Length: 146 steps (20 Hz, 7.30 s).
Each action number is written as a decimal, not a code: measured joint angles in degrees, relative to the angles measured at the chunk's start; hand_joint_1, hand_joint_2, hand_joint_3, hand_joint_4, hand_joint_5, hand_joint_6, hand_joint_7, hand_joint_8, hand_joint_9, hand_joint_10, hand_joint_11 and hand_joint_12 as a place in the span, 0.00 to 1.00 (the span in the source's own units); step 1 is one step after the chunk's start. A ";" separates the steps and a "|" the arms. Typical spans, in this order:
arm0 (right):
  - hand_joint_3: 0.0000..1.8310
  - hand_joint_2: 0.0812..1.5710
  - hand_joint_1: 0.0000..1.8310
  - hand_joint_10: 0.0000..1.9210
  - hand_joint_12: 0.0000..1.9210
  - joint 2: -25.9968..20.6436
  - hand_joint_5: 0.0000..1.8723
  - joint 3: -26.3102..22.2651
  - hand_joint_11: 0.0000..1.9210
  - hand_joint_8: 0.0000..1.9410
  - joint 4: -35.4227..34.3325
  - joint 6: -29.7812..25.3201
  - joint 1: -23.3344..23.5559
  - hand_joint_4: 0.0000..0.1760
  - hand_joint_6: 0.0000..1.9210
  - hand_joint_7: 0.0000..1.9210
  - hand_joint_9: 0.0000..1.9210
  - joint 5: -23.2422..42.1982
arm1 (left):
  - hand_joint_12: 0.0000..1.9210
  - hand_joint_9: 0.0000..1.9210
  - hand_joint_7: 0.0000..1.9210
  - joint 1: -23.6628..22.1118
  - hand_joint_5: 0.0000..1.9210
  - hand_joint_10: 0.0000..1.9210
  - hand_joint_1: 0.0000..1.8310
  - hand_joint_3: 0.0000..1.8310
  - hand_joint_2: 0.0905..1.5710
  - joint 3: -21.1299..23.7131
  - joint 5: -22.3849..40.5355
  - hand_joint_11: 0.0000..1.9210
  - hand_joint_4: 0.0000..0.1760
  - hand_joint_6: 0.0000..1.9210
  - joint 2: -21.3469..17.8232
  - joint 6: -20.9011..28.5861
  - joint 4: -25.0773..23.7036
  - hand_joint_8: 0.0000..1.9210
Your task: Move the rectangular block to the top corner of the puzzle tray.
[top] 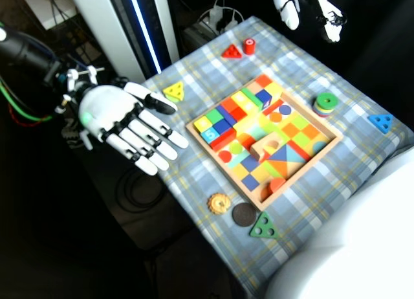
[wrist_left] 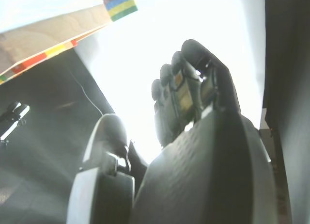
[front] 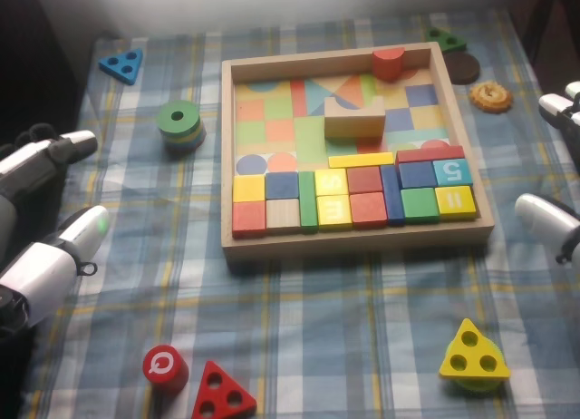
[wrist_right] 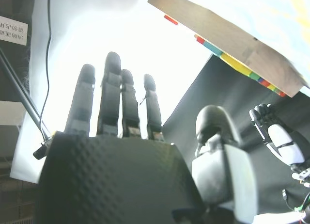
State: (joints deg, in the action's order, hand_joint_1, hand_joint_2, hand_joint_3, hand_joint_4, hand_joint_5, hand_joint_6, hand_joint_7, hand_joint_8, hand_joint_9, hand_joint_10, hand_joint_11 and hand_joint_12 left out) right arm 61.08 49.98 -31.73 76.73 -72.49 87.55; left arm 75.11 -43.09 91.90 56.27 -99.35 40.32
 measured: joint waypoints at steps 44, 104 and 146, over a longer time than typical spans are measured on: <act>0.00 0.83 0.05 0.27 0.78 -0.63 0.24 12.02 0.27 0.01 21.11 -6.84 20.46 0.00 0.00 0.37 0.52 -25.31 | 0.57 0.24 0.25 0.00 0.27 0.00 0.39 0.00 0.88 0.00 -0.63 0.00 0.00 0.00 0.04 0.02 0.48 0.00; 0.00 0.83 0.16 0.99 1.00 -0.57 0.36 12.20 0.06 0.86 22.60 -4.50 22.73 0.00 0.00 0.13 0.09 -27.69 | 0.58 0.24 0.25 0.07 0.28 0.00 0.37 0.00 0.88 0.00 -1.11 0.00 0.06 0.00 0.07 0.22 0.39 0.00; 0.00 0.79 0.89 1.00 1.00 6.62 0.43 19.39 0.86 1.00 28.15 -5.35 28.37 0.00 0.00 0.77 0.85 -40.94 | 0.67 0.27 0.28 0.13 0.29 0.01 0.35 0.00 0.88 0.00 -1.36 0.00 0.00 0.00 0.42 0.48 0.26 0.00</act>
State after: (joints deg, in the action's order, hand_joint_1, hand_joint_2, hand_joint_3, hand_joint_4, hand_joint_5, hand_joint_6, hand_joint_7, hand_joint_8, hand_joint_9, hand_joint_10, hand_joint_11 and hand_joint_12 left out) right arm 67.70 69.36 -3.57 71.37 -44.12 46.61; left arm 75.24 -43.09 90.54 56.69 -98.87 40.58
